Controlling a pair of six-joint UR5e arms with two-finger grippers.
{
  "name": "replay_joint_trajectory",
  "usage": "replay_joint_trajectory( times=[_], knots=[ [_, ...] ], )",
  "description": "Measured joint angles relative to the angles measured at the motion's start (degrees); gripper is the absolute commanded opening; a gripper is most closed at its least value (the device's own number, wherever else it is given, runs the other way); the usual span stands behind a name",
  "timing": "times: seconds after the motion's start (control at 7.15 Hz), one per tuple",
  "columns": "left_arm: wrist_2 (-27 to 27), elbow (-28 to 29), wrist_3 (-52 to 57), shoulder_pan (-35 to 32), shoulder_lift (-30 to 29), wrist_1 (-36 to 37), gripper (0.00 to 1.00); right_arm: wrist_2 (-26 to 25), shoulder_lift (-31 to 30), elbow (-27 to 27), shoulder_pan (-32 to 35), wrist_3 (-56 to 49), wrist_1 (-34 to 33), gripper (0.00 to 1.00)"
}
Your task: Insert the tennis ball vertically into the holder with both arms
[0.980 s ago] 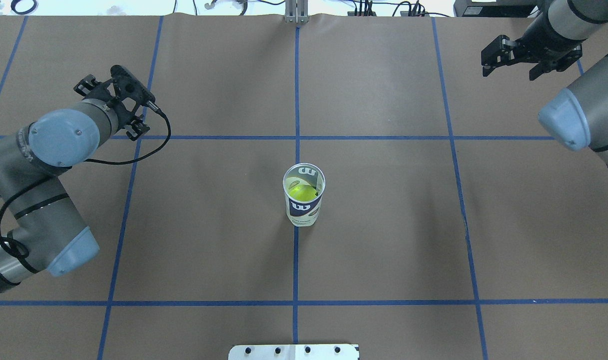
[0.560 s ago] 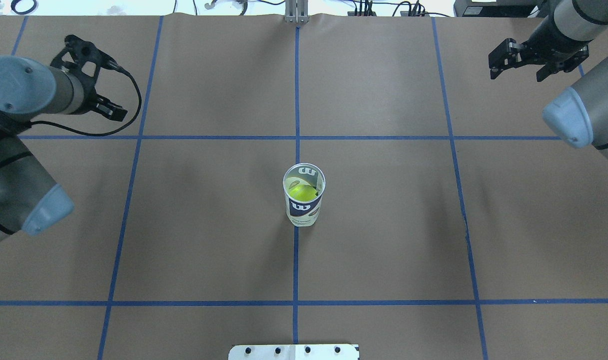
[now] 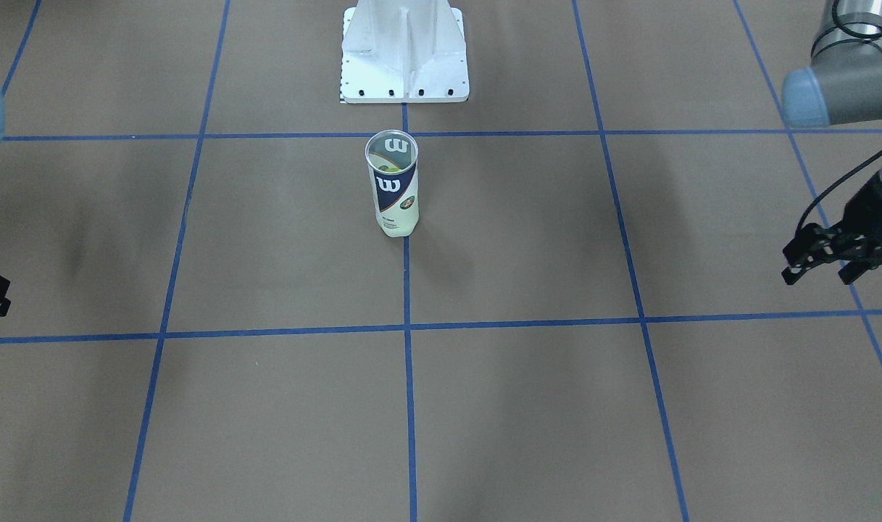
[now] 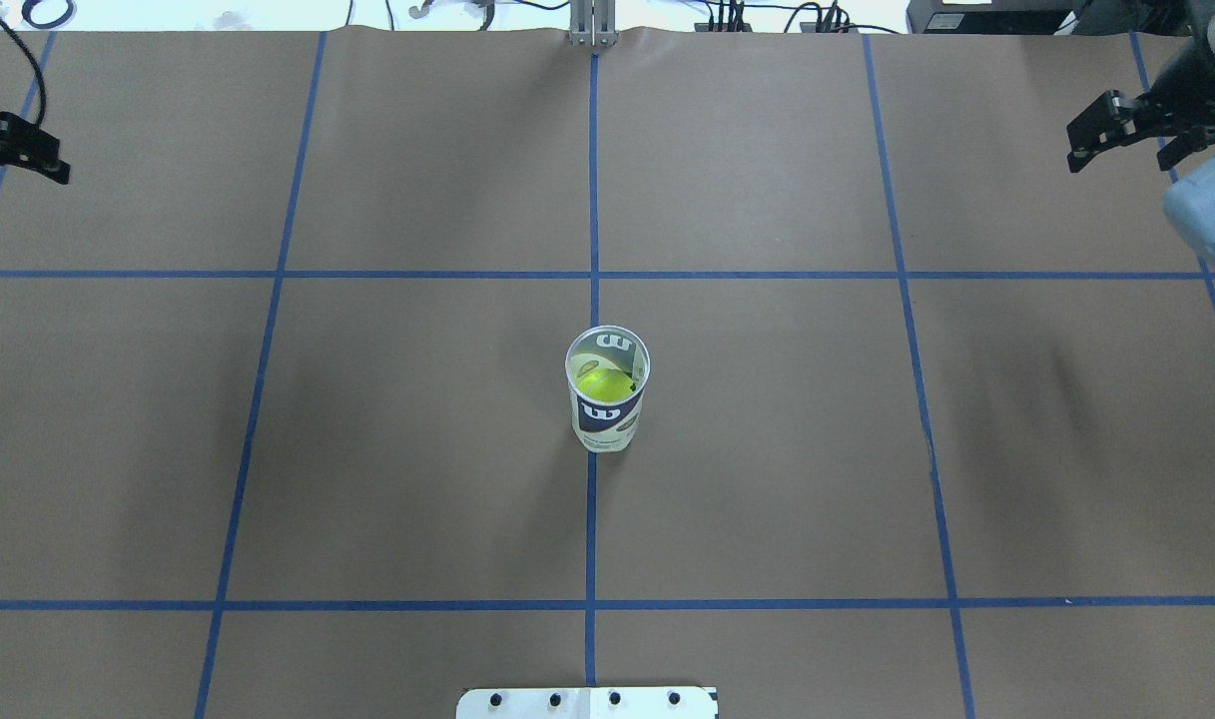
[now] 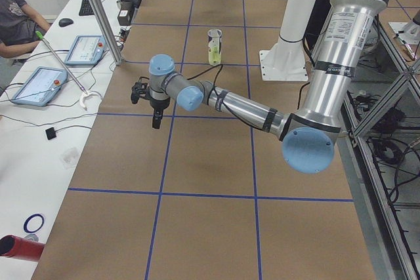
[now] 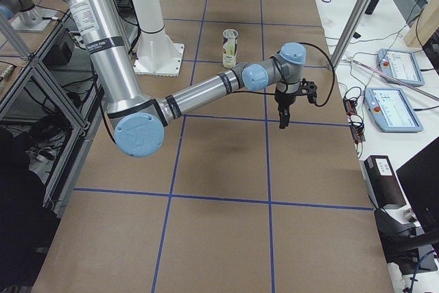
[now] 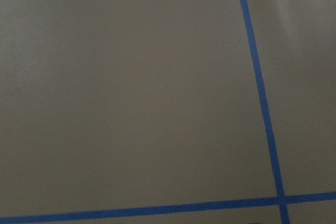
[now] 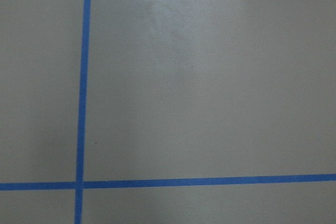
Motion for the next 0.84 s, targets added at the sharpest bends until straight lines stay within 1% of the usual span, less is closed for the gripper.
replay_joint_trajectory(
  times=[0.14, 0.28, 0.56, 0.7, 0.84],
  knots=[
    [-2.1, 0.3, -0.1, -4.1, 2.9, -0.1, 1.00, 1.6, -0.5, -2.2, 2.2, -4.3, 0.0, 1.00],
    [-2.9, 0.6, 1.7, -7.4, 5.6, -0.1, 1.00, 2.7, -1.2, -3.9, 4.1, -8.4, 0.0, 1.00],
    [-3.0, 2.1, 12.1, -11.1, 9.4, 0.1, 1.00, 3.7, -3.1, -5.3, 6.6, -13.8, -0.1, 1.00],
    [-3.0, 3.9, 17.8, -13.0, 10.1, 1.1, 1.00, 4.0, -3.8, -5.9, 7.4, -16.1, -0.1, 1.00],
    [-2.9, 5.1, 23.1, -14.6, 10.3, 3.8, 1.00, 4.0, -4.3, -6.8, 8.3, -18.7, -0.1, 1.00]
  ],
)
